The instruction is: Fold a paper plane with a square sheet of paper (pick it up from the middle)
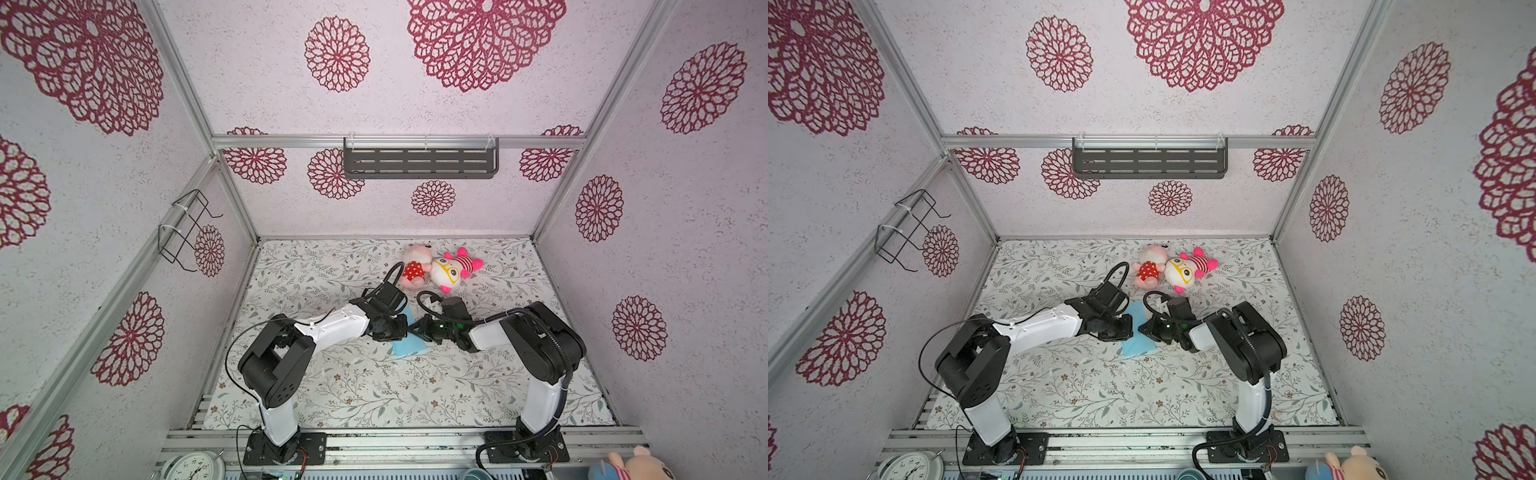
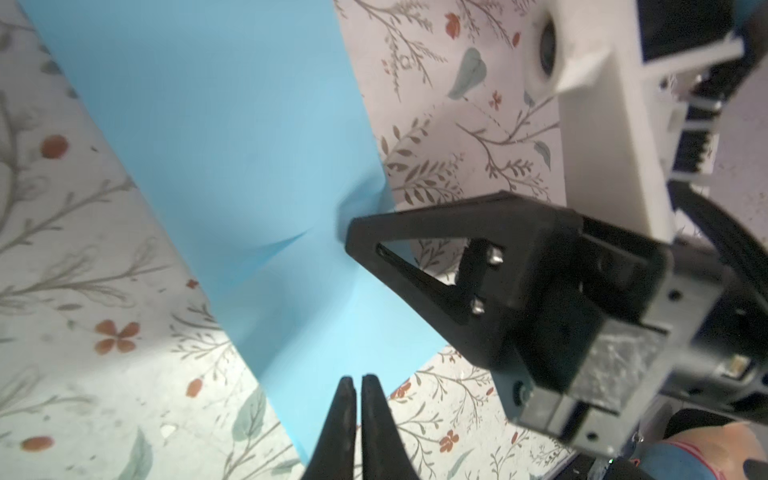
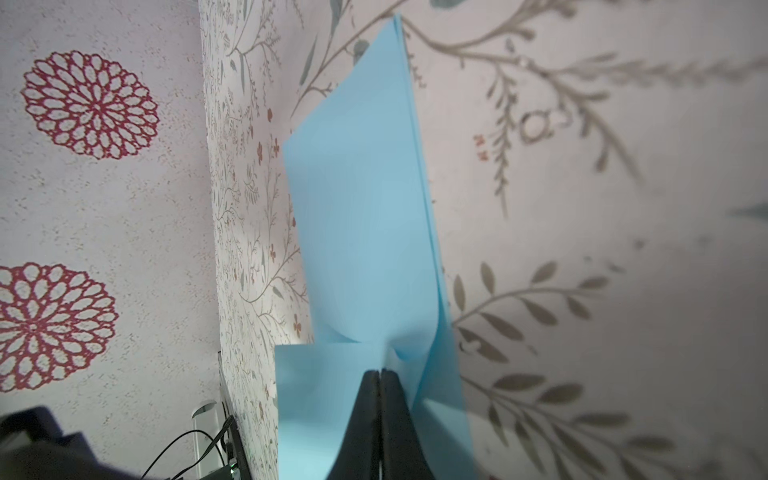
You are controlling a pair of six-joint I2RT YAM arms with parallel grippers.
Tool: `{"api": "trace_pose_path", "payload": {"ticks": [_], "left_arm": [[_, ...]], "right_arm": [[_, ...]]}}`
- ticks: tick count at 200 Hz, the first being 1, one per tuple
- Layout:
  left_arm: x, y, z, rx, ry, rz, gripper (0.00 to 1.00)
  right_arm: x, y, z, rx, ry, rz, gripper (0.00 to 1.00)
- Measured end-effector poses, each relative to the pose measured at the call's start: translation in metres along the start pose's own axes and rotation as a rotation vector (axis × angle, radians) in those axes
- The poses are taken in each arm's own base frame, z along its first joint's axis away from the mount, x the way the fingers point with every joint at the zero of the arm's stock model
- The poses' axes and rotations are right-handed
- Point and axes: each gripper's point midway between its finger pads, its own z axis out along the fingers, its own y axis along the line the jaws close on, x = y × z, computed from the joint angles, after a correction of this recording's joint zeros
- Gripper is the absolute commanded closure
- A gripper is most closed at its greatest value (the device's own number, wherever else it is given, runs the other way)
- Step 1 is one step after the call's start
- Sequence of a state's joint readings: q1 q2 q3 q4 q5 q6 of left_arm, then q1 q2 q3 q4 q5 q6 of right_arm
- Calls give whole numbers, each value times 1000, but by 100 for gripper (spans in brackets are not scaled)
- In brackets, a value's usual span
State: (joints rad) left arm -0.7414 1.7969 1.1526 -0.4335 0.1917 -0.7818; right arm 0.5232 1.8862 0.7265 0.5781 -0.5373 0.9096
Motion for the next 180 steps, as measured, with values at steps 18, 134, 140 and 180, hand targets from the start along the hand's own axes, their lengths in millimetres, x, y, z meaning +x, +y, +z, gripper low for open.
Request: {"api": "trace_pose_path", "payload": {"ticks": [18,134,140,180], "left_arm": [[9,-3,2,-9,17,26,95],[44,22,23,-172,129,97,95],[44,23,23,-177,129,97,95],[47,30,24,-215,140,107,96]], "right_arm": [[0,0,0,1,0,8,94],[0,-1,0,1,2,29,94],[0,-1,0,1,2,29,94],[0,-1,0,-1,5,31,94]]}}
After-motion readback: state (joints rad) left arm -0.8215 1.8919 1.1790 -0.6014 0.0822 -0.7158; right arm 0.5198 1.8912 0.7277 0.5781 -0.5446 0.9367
